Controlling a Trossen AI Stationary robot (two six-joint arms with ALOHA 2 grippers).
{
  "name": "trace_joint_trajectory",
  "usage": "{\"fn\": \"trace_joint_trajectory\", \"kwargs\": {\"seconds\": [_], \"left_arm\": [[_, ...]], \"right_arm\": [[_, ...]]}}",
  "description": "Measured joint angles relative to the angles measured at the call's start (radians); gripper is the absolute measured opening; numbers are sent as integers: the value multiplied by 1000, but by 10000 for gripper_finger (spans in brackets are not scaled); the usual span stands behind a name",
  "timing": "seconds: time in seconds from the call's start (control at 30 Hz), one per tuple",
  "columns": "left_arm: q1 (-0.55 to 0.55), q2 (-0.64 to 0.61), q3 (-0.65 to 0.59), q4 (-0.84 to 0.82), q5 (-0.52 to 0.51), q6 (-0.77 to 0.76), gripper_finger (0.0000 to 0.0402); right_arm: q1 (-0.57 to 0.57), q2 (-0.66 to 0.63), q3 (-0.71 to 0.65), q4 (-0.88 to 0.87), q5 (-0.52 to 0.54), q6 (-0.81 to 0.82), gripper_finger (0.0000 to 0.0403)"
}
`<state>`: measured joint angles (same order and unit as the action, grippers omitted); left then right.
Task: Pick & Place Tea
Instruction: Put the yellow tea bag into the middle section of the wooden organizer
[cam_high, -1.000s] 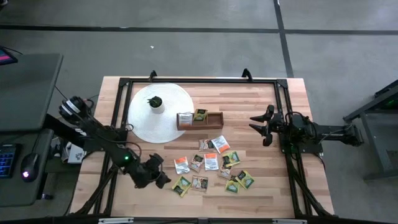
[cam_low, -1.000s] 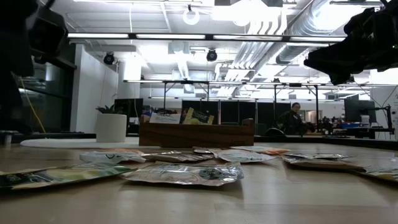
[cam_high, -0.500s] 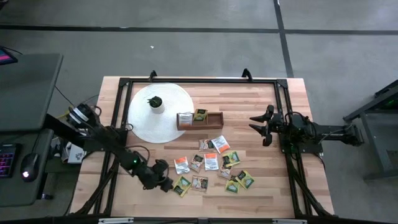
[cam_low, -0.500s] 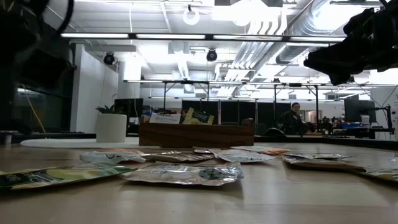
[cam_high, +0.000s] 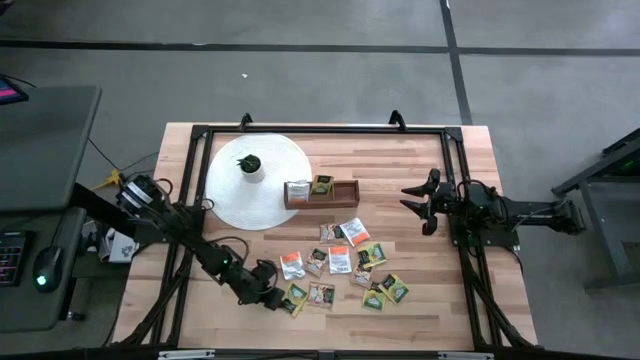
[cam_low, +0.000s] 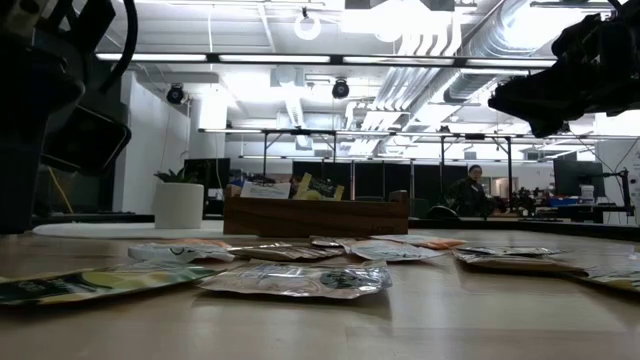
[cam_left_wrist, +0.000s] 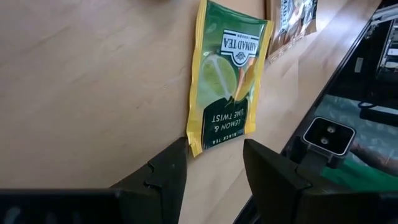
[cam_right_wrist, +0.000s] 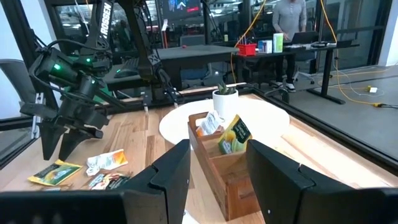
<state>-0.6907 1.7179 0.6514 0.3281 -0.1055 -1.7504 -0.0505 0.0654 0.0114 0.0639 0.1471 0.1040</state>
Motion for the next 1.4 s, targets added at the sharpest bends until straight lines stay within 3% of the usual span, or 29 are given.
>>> {"fn": "trace_joint_trajectory", "kwargs": {"seconds": [0.57, 0.7, 1.0, 1.4], "left_arm": [[17, 2, 2, -16, 7, 20, 156], [17, 3, 1, -26, 7, 28, 129], [16, 4, -1, -59, 6, 53, 11], [16, -5, 4, -59, 6, 137, 1]], "right_arm": [[0, 0, 0, 0, 0, 0, 153], [0, 0, 0, 0, 0, 0, 153], [0, 0, 0, 0, 0, 0, 153], [0, 0, 0, 0, 0, 0, 153]]}}
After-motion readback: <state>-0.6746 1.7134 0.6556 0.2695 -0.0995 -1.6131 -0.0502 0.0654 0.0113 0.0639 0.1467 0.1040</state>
